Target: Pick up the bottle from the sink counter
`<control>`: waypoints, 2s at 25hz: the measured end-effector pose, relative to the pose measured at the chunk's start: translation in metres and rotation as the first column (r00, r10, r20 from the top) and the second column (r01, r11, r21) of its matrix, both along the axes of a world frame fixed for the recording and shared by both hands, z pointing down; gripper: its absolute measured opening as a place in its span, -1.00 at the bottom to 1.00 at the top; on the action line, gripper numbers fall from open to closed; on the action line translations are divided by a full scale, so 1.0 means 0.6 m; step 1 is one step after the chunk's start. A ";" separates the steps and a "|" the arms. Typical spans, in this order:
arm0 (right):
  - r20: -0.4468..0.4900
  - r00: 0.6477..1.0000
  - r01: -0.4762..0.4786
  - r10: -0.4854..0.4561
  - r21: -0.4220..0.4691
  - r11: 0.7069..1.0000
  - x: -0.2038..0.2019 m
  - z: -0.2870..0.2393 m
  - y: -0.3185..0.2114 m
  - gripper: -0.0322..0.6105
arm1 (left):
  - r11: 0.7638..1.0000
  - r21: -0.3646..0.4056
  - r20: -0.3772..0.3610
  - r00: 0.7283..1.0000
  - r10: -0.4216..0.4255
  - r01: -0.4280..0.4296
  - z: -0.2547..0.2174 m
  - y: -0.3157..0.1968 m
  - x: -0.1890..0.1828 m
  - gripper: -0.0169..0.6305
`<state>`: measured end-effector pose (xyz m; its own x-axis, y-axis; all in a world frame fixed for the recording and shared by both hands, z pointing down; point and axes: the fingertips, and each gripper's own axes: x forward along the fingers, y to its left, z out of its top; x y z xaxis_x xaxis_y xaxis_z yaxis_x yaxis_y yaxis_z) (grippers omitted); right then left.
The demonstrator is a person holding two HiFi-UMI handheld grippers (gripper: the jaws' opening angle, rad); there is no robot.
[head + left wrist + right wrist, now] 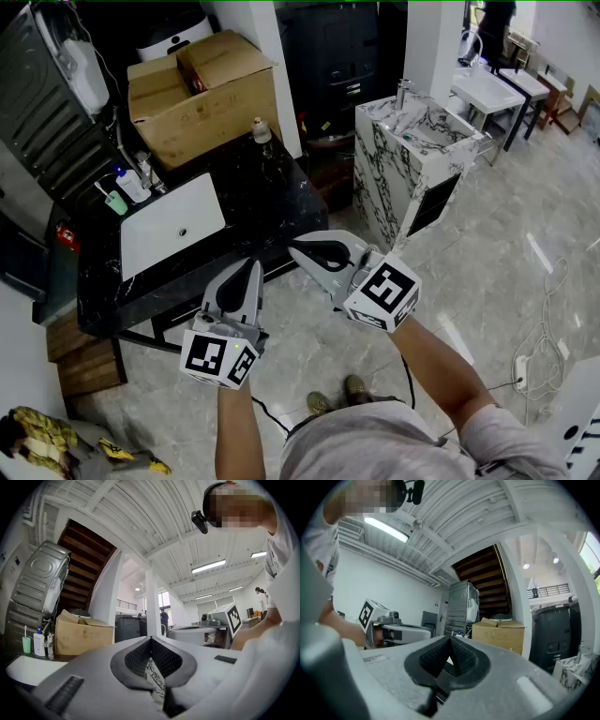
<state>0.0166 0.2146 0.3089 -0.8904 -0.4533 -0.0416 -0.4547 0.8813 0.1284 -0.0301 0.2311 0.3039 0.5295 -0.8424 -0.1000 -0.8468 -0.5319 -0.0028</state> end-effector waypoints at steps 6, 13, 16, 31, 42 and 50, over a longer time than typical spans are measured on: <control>0.027 1.000 -0.001 0.001 -0.013 1.000 0.013 -0.007 -0.010 -0.90 | 1.000 0.000 -0.001 1.000 -0.007 0.007 -0.002 -0.008 0.008 -0.94; 0.032 0.999 0.013 -0.013 0.000 1.000 0.033 -0.013 -0.017 -0.90 | 1.000 -0.002 0.003 1.000 -0.028 0.028 -0.003 -0.018 0.020 -0.94; 0.027 0.999 0.021 -0.021 0.007 1.000 0.049 -0.013 -0.022 -0.90 | 0.999 0.002 0.006 0.999 -0.039 0.039 -0.005 -0.026 0.033 -0.94; 0.031 0.998 0.050 -0.050 0.015 0.999 0.119 -0.010 -0.079 -0.89 | 0.994 0.024 0.009 0.994 -0.107 0.107 -0.012 -0.072 0.070 -0.94; 0.003 0.999 0.049 -0.049 0.023 0.999 0.086 0.006 -0.162 -0.89 | 0.992 0.038 -0.011 0.992 -0.122 0.122 -0.007 -0.163 0.020 -0.94; -0.025 1.000 0.017 -0.016 0.022 1.000 0.021 0.007 -0.285 -0.90 | 0.994 0.048 -0.008 0.995 -0.100 0.100 -0.008 -0.287 -0.046 -0.94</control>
<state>0.0294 0.0437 0.3131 -0.8986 -0.4378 -0.0291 -0.4365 0.8854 0.1596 -0.0579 0.0589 0.2991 0.4421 -0.8852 -0.1448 -0.8959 -0.4438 -0.0220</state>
